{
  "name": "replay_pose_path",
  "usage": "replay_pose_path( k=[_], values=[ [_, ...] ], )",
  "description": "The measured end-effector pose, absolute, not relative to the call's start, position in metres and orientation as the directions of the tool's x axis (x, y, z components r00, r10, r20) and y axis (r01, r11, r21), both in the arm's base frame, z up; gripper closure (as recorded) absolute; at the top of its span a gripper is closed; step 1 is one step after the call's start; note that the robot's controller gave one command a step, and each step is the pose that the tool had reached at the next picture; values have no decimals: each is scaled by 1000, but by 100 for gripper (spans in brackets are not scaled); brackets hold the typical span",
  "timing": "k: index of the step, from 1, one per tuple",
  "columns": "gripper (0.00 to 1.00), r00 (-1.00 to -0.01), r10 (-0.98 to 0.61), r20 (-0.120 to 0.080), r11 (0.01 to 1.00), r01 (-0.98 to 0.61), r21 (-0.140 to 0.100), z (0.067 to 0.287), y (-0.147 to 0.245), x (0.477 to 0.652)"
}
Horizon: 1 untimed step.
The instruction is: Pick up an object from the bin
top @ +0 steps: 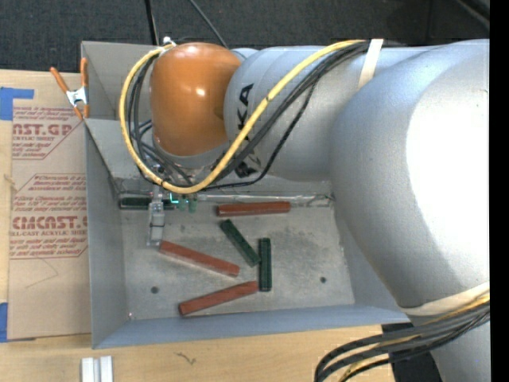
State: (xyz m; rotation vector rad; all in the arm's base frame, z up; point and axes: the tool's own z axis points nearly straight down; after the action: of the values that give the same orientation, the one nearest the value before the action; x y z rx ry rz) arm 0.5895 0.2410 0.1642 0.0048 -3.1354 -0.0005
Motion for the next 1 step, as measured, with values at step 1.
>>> replay_pose_path(
  k=[1],
  values=[
    [0,-999,-44,10,999,-44,-3,65,170,532]
  ],
)
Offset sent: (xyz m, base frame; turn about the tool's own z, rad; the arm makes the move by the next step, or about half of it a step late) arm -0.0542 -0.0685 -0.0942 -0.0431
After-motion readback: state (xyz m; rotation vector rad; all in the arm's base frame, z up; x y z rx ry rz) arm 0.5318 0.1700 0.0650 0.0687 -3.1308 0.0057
